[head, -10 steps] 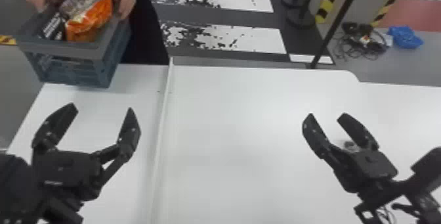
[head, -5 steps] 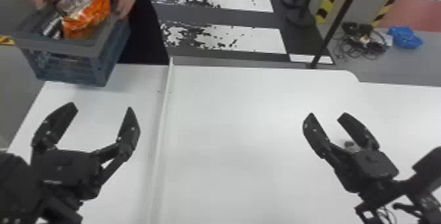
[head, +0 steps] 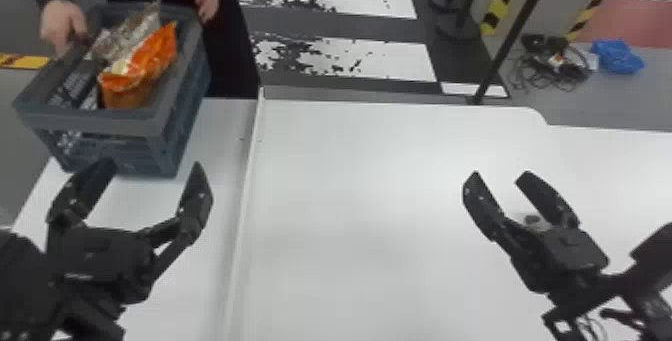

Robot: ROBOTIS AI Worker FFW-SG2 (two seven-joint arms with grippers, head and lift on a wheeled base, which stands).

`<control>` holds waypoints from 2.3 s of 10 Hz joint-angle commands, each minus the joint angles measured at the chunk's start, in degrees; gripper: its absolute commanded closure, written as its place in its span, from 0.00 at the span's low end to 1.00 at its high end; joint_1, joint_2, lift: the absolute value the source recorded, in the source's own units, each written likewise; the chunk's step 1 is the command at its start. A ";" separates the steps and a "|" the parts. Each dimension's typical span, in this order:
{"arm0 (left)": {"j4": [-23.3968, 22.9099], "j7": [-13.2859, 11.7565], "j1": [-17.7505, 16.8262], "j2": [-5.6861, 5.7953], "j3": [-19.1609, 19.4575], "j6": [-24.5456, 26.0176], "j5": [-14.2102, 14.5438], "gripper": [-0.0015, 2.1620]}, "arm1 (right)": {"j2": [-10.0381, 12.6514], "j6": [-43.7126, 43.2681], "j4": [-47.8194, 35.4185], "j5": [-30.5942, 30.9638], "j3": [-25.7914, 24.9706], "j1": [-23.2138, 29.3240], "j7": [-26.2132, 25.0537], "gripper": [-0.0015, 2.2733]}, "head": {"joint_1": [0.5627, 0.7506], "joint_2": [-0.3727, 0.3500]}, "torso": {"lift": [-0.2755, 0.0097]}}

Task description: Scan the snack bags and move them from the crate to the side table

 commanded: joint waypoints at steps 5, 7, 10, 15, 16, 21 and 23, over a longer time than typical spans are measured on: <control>0.51 -1.94 0.00 -0.09 0.28 0.00 0.53 0.04 | 0.18 0.37 0.00 -0.09 0.00 0.00 0.00 0.08 | 0.70 0.36 | 0.66; 0.95 -2.73 -0.35 -0.17 1.16 -0.18 1.14 0.04 | 0.18 0.72 0.00 -0.09 0.00 -0.09 0.00 0.08 | 0.70 0.36 | 0.66; 3.14 -2.82 -1.05 -0.17 1.68 -0.18 1.05 0.04 | 0.35 1.25 0.09 0.00 0.09 -0.18 0.00 0.08 | 0.70 0.37 | 0.66; 9.21 -2.91 -5.01 -0.17 2.21 1.23 1.23 0.04 | 0.35 1.78 0.00 0.00 0.26 0.00 0.09 0.08 | 0.70 0.40 | 0.66; 10.09 -3.00 -5.97 -0.17 2.21 2.81 1.14 0.04 | 0.35 1.78 0.00 0.00 0.26 0.09 0.09 0.08 | 0.70 0.41 | 0.66; 13.78 -2.91 -8.52 -0.17 2.12 5.63 0.09 0.04 | 0.26 2.30 0.00 0.00 0.61 0.00 0.09 0.08 | 0.70 0.43 | 0.66; 14.66 -2.82 -8.79 -0.17 2.39 5.63 0.09 0.15 | 0.26 2.48 0.09 0.00 0.61 -0.09 0.09 0.08 | 0.70 0.44 | 0.66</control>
